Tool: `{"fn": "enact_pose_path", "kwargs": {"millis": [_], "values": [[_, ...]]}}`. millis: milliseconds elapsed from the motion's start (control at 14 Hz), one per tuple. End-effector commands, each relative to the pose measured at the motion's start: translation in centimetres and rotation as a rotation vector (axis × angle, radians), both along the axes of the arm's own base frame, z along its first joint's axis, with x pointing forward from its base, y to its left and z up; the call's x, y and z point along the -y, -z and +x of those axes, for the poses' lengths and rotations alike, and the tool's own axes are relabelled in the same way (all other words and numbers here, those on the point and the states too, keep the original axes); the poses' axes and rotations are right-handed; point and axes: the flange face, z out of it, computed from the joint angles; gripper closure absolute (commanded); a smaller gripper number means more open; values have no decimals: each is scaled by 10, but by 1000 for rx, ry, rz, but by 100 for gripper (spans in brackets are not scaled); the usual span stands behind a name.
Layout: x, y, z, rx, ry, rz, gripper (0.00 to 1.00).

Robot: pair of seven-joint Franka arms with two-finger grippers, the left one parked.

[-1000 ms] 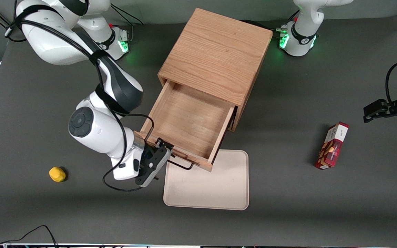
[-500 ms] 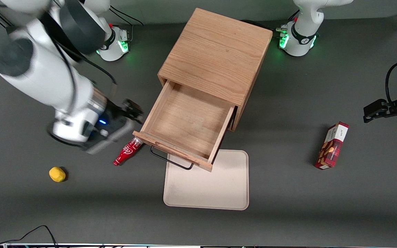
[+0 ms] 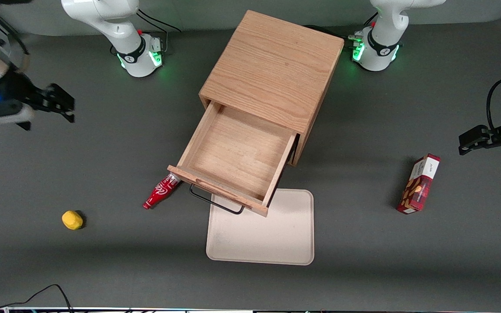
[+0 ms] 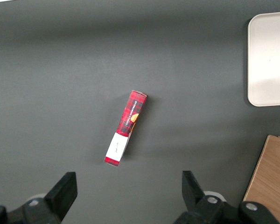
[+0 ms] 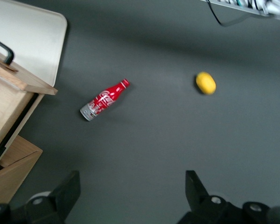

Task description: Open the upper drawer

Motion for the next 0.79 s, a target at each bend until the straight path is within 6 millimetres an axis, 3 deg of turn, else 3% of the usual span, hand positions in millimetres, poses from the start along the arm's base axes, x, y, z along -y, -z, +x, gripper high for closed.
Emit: {"fn": "enact_pose_path", "kwargs": {"millis": [0, 143, 286, 357, 714], "values": [[36, 1, -23, 11, 125, 57, 0], [76, 3, -15, 14, 188, 60, 0], [103, 4, 0, 21, 235, 66, 0], [109, 3, 4, 27, 246, 67, 0], [106, 4, 9, 20, 229, 63, 0]]}}
